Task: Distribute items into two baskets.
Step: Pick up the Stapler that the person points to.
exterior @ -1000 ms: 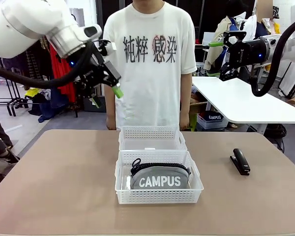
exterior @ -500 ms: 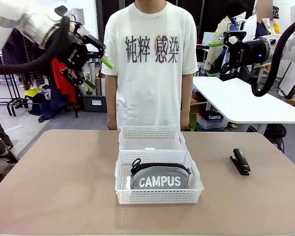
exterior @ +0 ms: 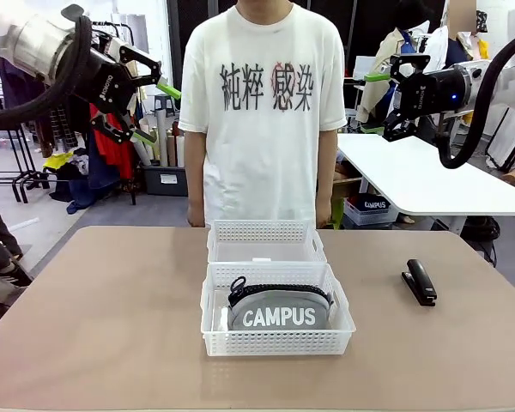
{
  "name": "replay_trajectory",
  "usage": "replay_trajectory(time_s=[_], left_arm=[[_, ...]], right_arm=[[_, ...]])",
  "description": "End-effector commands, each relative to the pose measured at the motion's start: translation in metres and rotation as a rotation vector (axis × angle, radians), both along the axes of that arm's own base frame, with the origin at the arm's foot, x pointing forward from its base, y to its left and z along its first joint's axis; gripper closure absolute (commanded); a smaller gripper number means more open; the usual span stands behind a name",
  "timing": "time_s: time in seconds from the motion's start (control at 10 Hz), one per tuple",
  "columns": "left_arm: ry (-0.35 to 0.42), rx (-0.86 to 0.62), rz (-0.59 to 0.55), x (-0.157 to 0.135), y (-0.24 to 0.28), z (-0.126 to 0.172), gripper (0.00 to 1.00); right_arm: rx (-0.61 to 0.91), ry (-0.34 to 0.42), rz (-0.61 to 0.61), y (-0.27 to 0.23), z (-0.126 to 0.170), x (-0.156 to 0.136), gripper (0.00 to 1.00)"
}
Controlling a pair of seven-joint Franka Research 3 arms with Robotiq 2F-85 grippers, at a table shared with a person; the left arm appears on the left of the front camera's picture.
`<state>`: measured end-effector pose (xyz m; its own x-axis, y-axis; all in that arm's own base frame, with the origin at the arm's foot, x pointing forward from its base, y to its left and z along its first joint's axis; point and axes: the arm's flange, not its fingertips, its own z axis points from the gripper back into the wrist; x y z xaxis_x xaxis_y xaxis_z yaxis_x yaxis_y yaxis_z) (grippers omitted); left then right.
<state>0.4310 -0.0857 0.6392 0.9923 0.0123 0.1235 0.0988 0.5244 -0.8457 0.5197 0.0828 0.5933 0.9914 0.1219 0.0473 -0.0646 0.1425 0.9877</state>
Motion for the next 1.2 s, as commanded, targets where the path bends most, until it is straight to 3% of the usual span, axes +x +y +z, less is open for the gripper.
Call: replay_trajectory(time_s=[0.0, 0.5, 0.9, 1.1], left_arm=[[-0.005, 0.007, -0.003, 0.0, 0.0, 0.002, 0.0], [-0.002, 0.003, -0.001, 0.0, -0.001, 0.001, 0.0], [0.222, -0.27, 0.181, -0.007, 0.023, -0.019, 0.0], [0.226, -0.427, 0.185, -0.012, 0.023, -0.033, 0.0]], right_arm=[[-0.014, -0.006, 0.006, -0.001, 0.003, 0.0, 0.0], [-0.014, -0.006, 0.006, -0.001, 0.003, 0.0, 0.0], [-0.014, -0.006, 0.006, -0.001, 0.003, 0.0, 0.0], [-0.014, -0.006, 0.006, -0.001, 0.003, 0.0, 0.0]])
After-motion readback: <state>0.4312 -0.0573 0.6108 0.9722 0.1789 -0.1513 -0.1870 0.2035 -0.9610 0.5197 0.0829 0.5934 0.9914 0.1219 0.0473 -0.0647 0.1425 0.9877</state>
